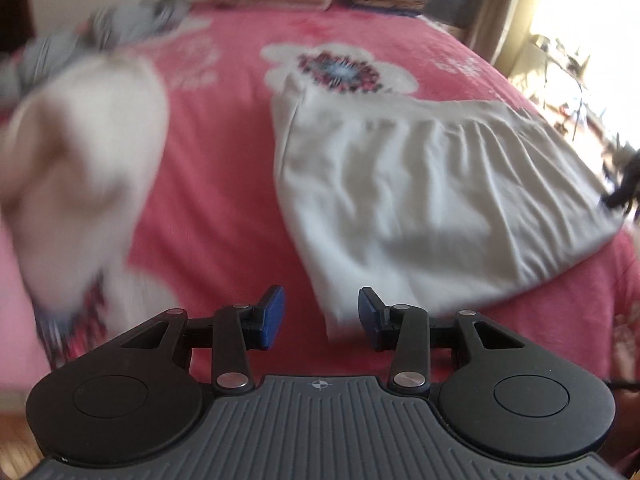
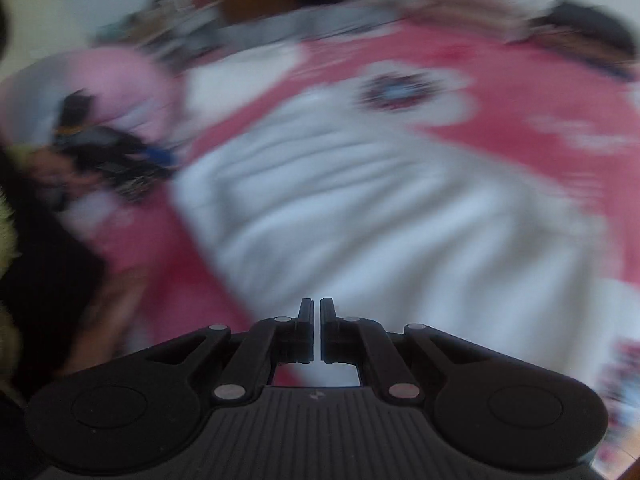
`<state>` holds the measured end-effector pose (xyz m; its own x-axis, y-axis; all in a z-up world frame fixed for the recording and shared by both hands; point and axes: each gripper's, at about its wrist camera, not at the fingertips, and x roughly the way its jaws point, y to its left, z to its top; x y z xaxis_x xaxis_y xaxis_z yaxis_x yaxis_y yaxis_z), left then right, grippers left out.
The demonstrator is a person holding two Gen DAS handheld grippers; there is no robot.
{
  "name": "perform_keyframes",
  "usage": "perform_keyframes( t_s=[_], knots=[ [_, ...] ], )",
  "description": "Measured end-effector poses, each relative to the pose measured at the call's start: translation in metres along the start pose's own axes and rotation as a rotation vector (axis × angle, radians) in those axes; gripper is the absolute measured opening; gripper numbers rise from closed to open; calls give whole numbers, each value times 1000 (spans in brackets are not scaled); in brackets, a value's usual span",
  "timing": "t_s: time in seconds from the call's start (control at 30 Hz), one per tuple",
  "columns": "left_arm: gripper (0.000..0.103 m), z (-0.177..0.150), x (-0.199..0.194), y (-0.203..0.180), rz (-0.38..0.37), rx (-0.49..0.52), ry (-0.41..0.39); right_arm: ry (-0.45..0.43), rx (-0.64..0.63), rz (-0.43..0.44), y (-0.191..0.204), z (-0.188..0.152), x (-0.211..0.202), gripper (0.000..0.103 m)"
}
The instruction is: Fold clothes
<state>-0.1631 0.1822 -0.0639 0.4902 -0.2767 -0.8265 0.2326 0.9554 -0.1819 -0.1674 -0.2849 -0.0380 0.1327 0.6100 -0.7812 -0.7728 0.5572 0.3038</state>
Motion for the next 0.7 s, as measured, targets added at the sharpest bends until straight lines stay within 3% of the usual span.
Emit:
perform_keyframes(
  t_s=[0.1, 0.2, 0.33, 0.43, 0.53, 0.7],
  knots=[
    [41, -12, 5, 6, 1, -56, 17, 68, -51, 105, 18, 2, 42, 2],
    [41, -16, 10, 4, 0, -15, 18, 111, -34, 162, 25, -5, 63, 2],
    [38, -15, 12, 5, -14, 51, -24, 142, -56, 152, 30, -10, 67, 3],
    [26, -14, 18, 2, -33, 85, -51, 141, -18, 146, 26, -14, 68, 3],
    [5, -16, 20, -6, -63, 141, -70, 142, 1, 131, 22, -14, 72, 3],
    [1, -17, 5, -12, -24, 192, -115, 162, 0, 117, 22, -13, 81, 3]
  ],
)
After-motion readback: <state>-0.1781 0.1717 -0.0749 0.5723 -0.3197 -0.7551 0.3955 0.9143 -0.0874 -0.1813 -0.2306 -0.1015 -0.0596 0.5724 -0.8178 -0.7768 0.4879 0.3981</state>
